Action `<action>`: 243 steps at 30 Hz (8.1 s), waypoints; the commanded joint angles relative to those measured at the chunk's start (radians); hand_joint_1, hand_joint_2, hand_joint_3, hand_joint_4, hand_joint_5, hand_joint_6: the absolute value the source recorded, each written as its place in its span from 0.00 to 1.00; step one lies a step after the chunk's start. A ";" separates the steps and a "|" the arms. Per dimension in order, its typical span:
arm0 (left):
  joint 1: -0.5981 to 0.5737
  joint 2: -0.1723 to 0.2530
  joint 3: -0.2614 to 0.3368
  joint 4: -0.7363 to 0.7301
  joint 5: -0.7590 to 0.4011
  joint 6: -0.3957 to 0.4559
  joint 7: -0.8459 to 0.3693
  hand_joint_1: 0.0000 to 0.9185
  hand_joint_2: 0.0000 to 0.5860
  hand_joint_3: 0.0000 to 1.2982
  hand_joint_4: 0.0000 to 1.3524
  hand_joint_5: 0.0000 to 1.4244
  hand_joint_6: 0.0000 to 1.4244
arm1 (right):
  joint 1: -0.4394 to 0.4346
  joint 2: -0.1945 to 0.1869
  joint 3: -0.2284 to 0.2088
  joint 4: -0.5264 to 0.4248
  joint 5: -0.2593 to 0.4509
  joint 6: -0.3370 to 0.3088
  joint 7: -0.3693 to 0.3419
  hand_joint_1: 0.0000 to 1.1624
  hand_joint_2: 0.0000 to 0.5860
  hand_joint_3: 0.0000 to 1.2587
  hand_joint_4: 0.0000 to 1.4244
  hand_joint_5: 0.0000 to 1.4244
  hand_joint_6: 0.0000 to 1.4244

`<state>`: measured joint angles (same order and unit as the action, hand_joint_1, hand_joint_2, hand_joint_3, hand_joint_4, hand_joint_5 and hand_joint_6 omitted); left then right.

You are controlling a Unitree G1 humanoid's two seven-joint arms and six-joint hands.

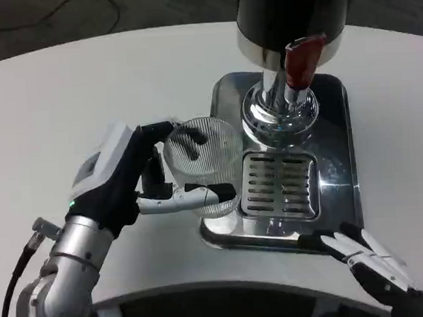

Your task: Grasp the cup under the faucet to collect the drink, then remove the cup.

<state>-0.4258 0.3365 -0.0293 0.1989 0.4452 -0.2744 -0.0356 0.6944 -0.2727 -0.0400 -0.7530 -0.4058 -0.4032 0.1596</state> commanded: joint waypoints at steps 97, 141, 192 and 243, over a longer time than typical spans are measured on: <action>-0.191 -0.051 -0.211 0.075 0.108 0.102 0.092 0.40 0.13 0.23 0.13 0.27 0.29 | 0.086 0.044 -0.096 0.053 0.098 -0.128 -0.012 0.36 0.88 0.16 0.09 0.02 0.00; 0.093 -0.105 0.010 -0.559 -0.387 0.338 -0.125 0.14 0.09 0.21 0.24 0.32 0.30 | 0.052 0.044 -0.066 0.058 0.083 -0.101 -0.001 0.36 0.88 0.17 0.10 0.03 0.00; -0.187 -0.141 -0.065 -0.403 -0.448 0.383 -0.263 0.15 0.15 0.21 0.15 0.22 0.20 | 0.047 0.044 -0.057 0.058 0.082 -0.092 -0.001 0.36 0.88 0.17 0.10 0.03 0.00; -0.218 -0.073 -0.115 -0.262 -0.369 0.182 -0.343 0.13 0.15 0.14 0.13 0.19 0.15 | 0.024 0.039 -0.048 0.046 0.081 -0.068 0.002 0.36 0.88 0.19 0.10 0.03 0.00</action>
<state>-0.6571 0.2565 -0.1384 -0.0770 0.0753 -0.0671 -0.3644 0.7141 -0.2349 -0.0914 -0.7027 -0.3227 -0.4804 0.1583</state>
